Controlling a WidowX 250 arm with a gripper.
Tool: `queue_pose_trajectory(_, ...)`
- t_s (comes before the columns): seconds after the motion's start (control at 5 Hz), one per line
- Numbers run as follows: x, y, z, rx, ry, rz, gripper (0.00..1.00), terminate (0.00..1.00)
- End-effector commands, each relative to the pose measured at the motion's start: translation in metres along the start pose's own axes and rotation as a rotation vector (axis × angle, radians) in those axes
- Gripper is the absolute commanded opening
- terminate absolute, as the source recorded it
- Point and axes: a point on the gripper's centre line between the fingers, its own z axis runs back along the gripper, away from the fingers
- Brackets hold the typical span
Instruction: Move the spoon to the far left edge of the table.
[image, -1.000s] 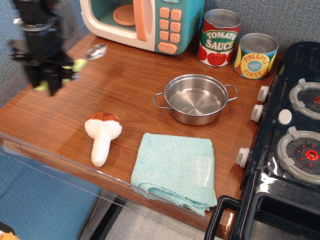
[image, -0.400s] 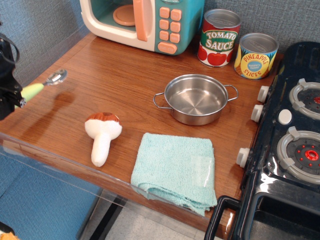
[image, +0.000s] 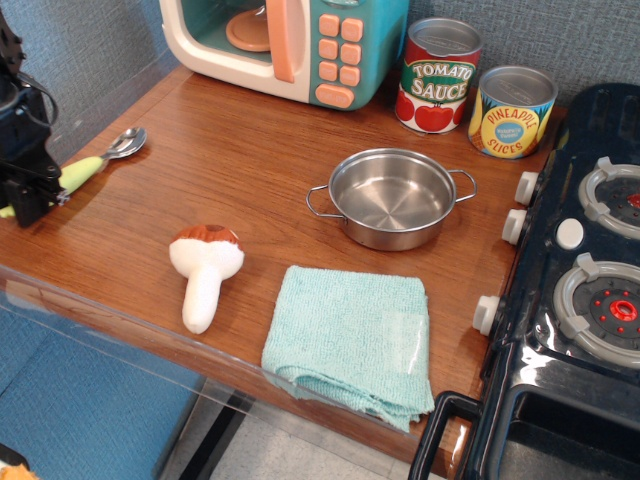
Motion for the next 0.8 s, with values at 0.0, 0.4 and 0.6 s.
queue_pose_trajectory(0.0,0.002,0.003,0.014,0.003,-0.039,-0.042,1.0,0.0)
queue_pose_trajectory(0.4,-0.006,-0.004,0.081,0.023,-0.158,-0.054,1.0,0.0)
queue_pose_trajectory(0.6,0.002,-0.013,0.109,0.023,-0.172,-0.094,1.0,0.0)
